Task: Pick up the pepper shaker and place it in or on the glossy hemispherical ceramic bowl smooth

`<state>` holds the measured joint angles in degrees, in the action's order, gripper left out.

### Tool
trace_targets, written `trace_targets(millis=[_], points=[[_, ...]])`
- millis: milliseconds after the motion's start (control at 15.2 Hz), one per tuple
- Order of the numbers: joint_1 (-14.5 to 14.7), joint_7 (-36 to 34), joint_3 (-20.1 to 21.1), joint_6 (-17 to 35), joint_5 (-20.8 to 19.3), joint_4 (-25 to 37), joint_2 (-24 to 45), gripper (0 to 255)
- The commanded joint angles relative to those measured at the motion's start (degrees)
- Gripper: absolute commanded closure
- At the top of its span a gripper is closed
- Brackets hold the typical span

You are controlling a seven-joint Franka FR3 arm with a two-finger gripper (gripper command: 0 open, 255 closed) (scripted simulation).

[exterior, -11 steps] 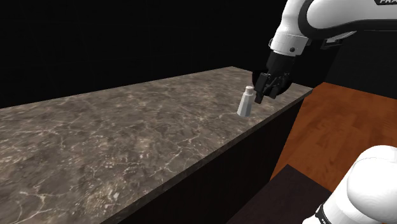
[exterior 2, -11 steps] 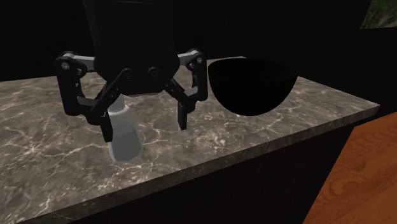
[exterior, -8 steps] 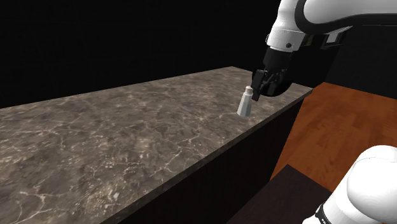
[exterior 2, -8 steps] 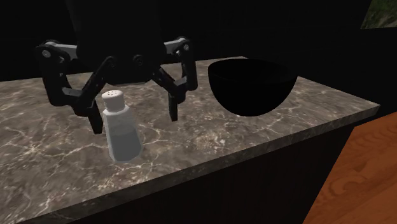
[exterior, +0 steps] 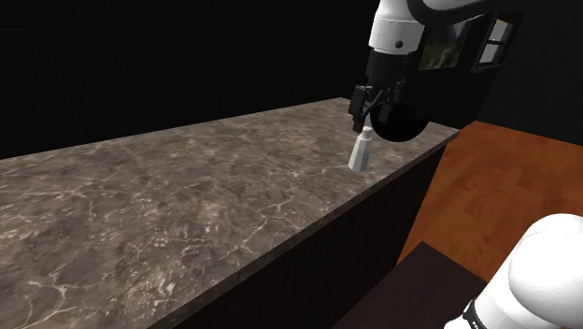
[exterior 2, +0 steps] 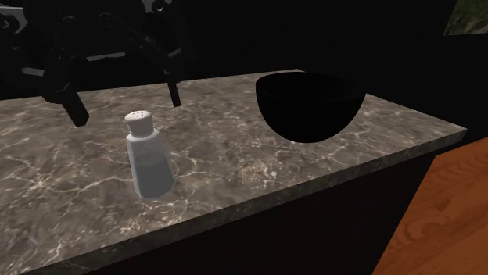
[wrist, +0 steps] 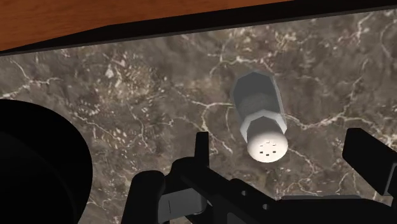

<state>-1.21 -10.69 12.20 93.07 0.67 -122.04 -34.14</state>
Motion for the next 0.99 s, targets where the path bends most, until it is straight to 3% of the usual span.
trace_targets(millis=[0,198,726,792,924], points=[[0.0,-0.1,0.1,1.2,0.0,-1.3,-0.1,0],[0.1,-0.1,0.1,3.9,0.0,-4.4,-0.5,0],[0.1,-0.1,0.1,3.9,0.0,-4.4,-0.5,0],[0.1,-0.1,0.1,3.9,0.0,-4.4,-0.5,255],[0.1,-0.1,0.1,3.9,0.0,-4.4,-0.5,255]])
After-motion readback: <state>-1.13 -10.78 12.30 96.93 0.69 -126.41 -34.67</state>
